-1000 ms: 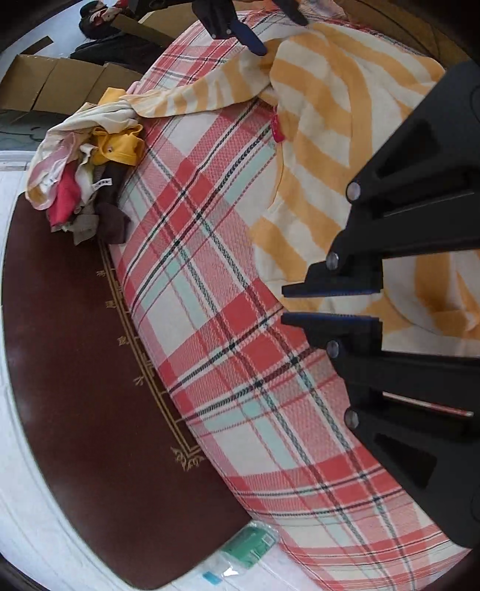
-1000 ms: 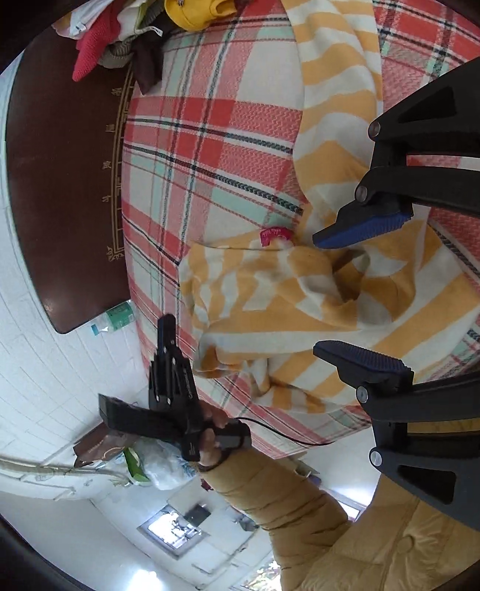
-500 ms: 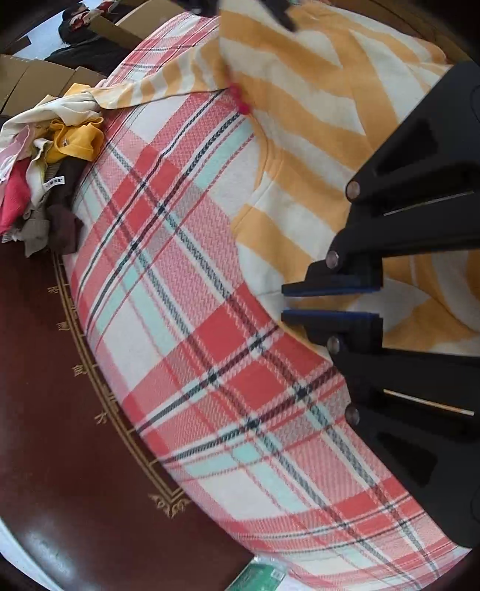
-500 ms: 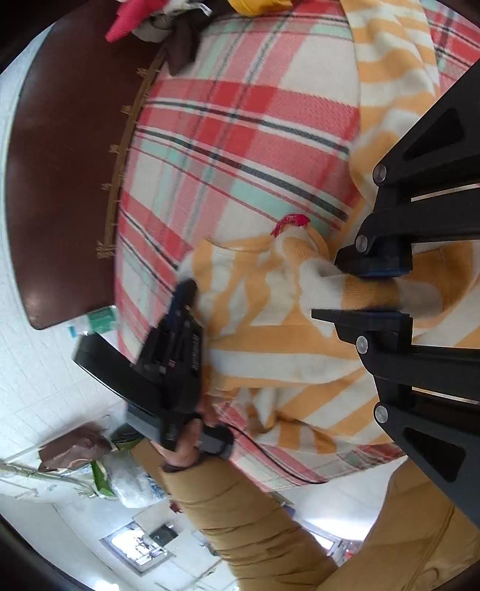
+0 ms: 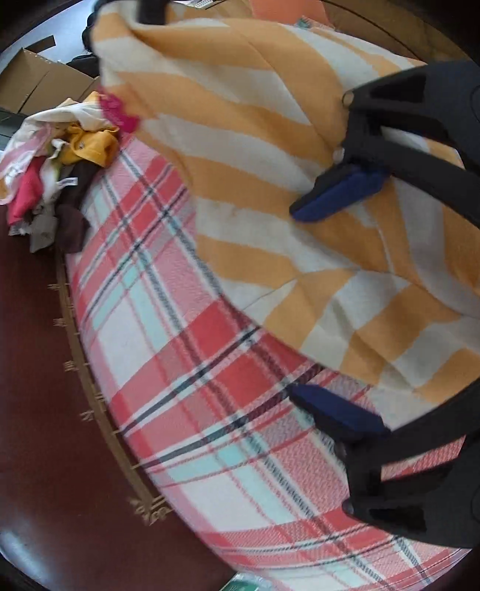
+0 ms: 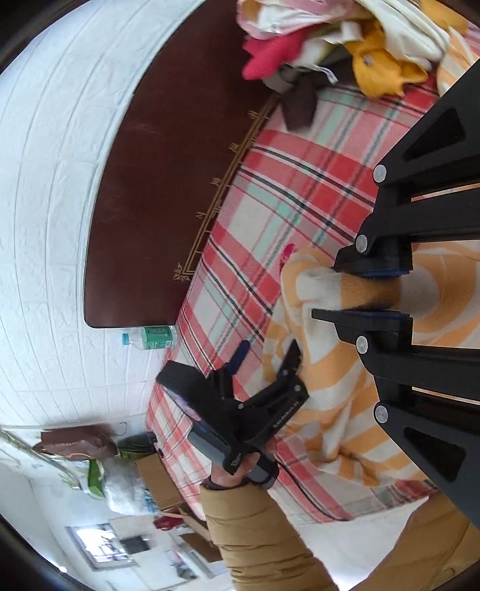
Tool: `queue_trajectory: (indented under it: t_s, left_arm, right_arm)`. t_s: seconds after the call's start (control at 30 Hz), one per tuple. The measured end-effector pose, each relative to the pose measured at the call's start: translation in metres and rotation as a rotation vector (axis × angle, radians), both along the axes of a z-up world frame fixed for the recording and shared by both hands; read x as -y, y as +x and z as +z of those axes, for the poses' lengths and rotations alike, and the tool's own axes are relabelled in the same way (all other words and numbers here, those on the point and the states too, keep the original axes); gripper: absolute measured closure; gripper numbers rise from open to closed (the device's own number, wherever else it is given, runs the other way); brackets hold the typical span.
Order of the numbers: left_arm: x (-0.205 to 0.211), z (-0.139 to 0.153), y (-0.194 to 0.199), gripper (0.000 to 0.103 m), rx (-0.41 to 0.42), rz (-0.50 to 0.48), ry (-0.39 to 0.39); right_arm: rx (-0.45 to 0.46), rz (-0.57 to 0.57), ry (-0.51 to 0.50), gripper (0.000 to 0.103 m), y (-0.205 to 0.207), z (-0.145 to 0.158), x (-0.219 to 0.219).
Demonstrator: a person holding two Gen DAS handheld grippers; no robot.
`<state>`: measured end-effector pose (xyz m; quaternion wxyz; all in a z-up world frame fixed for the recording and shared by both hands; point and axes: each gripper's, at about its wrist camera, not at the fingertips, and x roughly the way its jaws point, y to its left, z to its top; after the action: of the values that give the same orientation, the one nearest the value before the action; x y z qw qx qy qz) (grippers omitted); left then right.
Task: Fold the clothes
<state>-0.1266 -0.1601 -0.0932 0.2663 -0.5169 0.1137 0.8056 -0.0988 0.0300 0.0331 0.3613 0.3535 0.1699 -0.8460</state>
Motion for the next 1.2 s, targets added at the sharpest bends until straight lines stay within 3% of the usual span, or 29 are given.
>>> queue_trajectory:
  t_s: [0.03, 0.07, 0.13, 0.17, 0.3, 0.5, 0.63, 0.7, 0.73, 0.77, 0.8, 0.83, 0.97, 1.03, 1.1, 1.2]
  left_arm:
    - [-0.001, -0.003, 0.002, 0.063, 0.007, -0.012, -0.007]
    - [-0.001, -0.004, 0.006, 0.064, -0.003, -0.023, -0.014]
    - [0.001, -0.003, 0.012, 0.085, -0.018, -0.034, -0.010]
    - [0.005, 0.000, 0.015, 0.088, -0.020, -0.029, 0.010]
    - [0.021, 0.018, 0.032, 0.091, -0.092, 0.009, 0.067]
    - [0.060, 0.083, 0.037, 0.092, -0.301, 0.219, 0.200]
    - [0.071, 0.111, 0.019, 0.091, -0.405, 0.354, 0.179]
    - [0.073, 0.103, 0.001, 0.083, -0.384, 0.433, 0.143]
    - [0.072, 0.094, -0.009, 0.066, -0.365, 0.471, 0.095]
    - [0.071, 0.084, -0.014, 0.055, -0.351, 0.494, 0.058]
    - [0.071, 0.074, -0.017, 0.035, -0.338, 0.508, 0.027]
    - [0.073, 0.065, -0.017, 0.025, -0.320, 0.526, 0.019]
    - [0.096, 0.044, 0.004, 0.025, -0.268, 0.578, 0.093]
    - [0.105, 0.039, 0.022, 0.025, -0.232, 0.564, 0.133]
    - [0.108, 0.035, 0.041, 0.025, -0.204, 0.529, 0.159]
    - [0.106, 0.026, 0.071, 0.025, -0.195, 0.489, 0.132]
  right_arm:
    - [-0.007, 0.007, 0.014, 0.091, -0.002, 0.001, 0.002]
    - [-0.011, 0.008, 0.030, 0.091, -0.003, 0.000, 0.004]
    - [-0.009, 0.011, 0.050, 0.091, -0.006, -0.003, 0.006]
    - [-0.004, 0.012, 0.054, 0.091, -0.007, -0.005, 0.006]
    - [0.000, -0.003, 0.055, 0.091, -0.010, -0.009, 0.000]
    - [-0.093, -0.037, 0.102, 0.091, -0.034, 0.000, 0.008]
    - [-0.197, -0.096, 0.125, 0.091, -0.072, 0.011, 0.023]
    - [-0.206, -0.149, 0.151, 0.090, -0.099, 0.004, 0.031]
    - [-0.196, -0.181, 0.165, 0.084, -0.113, -0.003, 0.034]
    - [-0.166, -0.210, 0.193, 0.079, -0.126, -0.014, 0.036]
    - [-0.124, -0.237, 0.206, 0.078, -0.135, -0.027, 0.035]
    - [-0.083, -0.263, 0.218, 0.072, -0.143, -0.039, 0.033]
    - [0.006, -0.315, 0.184, 0.068, -0.142, -0.065, 0.009]
    - [0.028, -0.318, 0.130, 0.057, -0.127, -0.065, -0.013]
    - [0.051, -0.321, 0.075, 0.055, -0.113, -0.064, -0.036]
    - [0.134, -0.341, 0.008, 0.054, -0.093, -0.071, -0.066]
